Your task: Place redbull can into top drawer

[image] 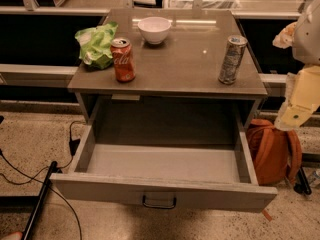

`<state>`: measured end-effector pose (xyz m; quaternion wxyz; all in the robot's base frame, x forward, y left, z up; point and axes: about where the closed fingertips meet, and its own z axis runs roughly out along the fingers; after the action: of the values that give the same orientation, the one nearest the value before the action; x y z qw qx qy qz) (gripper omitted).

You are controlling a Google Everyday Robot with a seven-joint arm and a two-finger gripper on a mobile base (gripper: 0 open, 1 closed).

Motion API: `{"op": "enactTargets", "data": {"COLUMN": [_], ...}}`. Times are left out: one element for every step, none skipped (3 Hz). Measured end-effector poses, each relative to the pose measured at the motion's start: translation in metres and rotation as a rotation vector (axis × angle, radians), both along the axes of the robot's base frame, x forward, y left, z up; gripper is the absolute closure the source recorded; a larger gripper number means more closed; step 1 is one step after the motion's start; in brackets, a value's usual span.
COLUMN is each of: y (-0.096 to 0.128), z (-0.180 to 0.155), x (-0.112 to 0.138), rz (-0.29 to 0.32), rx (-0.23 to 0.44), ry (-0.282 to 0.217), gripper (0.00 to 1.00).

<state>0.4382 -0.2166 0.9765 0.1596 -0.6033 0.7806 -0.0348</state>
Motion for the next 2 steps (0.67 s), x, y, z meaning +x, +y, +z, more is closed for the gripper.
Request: {"op": "enactTargets", "data": {"y": [-0.002, -0.012], "z": [-0.002, -0.013], "x": [0.002, 0.009], "rz": [-0.005, -0.029], "rx": [0.008, 0.047], "ry": [-0.001, -0.004], "gripper": [0.00, 0.00]}}
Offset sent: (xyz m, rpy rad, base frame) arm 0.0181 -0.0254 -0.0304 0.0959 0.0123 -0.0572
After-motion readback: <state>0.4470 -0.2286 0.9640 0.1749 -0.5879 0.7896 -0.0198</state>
